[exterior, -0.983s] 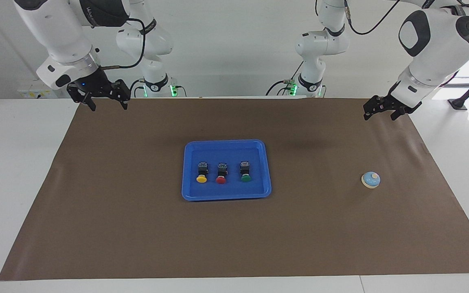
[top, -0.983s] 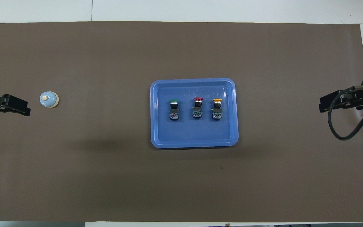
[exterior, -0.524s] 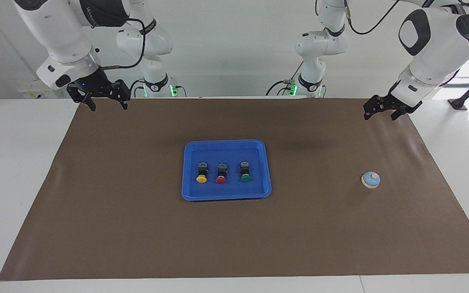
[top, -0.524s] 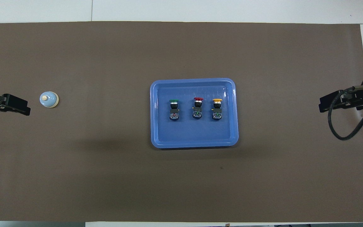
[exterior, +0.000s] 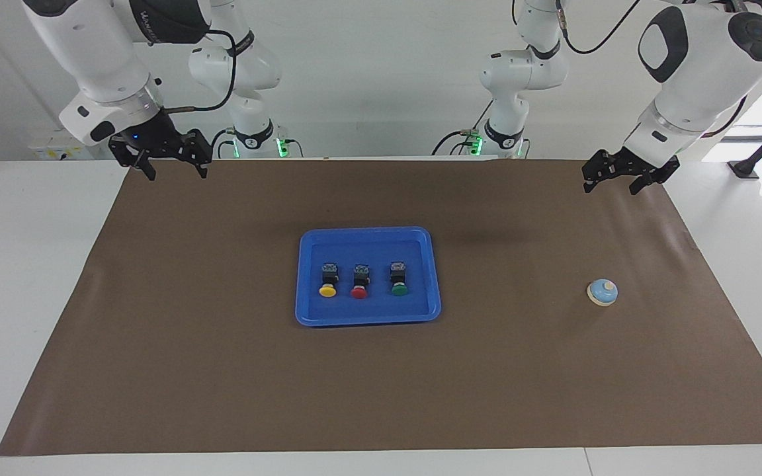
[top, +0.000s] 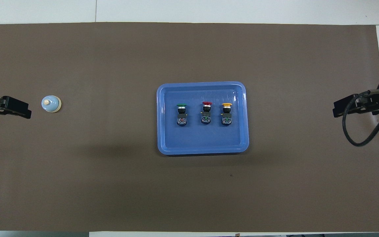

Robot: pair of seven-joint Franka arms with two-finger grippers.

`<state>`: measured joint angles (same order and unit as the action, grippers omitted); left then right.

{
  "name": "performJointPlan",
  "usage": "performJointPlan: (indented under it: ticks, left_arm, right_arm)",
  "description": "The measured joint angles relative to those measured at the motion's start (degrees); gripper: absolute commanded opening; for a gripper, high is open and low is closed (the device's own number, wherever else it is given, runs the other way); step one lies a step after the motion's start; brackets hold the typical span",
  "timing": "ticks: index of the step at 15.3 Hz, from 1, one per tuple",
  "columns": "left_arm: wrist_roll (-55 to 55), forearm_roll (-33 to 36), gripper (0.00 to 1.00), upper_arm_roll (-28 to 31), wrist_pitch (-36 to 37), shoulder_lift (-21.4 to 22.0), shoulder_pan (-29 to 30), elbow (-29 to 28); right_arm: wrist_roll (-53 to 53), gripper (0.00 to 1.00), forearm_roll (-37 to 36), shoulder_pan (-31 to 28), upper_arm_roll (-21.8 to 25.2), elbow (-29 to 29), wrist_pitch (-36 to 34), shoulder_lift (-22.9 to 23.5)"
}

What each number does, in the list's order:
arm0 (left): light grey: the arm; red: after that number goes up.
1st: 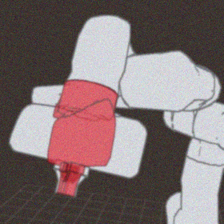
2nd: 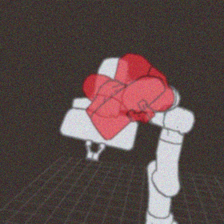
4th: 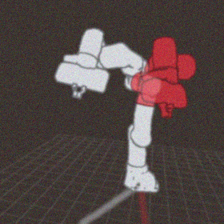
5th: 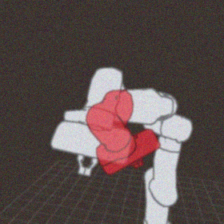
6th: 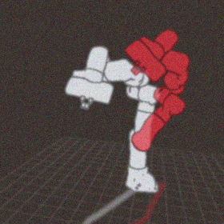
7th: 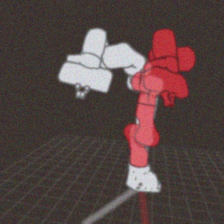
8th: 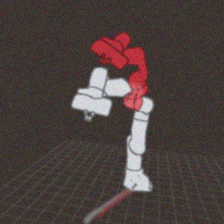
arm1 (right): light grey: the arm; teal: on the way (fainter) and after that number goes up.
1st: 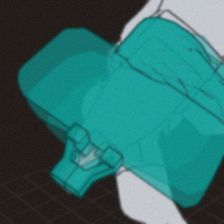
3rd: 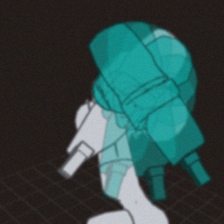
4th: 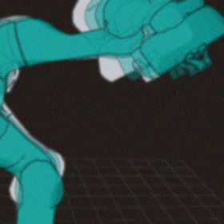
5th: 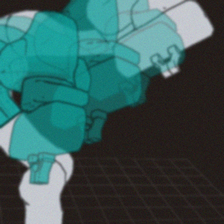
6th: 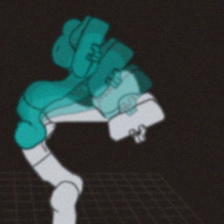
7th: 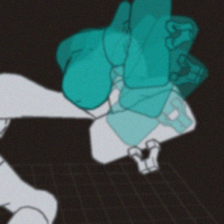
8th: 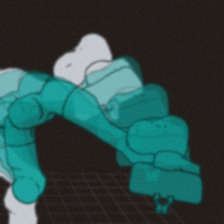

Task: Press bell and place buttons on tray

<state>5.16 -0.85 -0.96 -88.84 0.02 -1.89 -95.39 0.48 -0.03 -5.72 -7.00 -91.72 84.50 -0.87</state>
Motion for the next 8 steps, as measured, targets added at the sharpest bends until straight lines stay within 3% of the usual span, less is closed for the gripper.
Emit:
performJointPlan:
  ticks: [8]
  left_arm:
    - [-0.05,0.00,1.00,0.81,-0.17,0.00,0.01,0.61]
  right_arm:
    - [0.00,1.00,0.00,0.00,0.00,0.00,0.00,0.00]
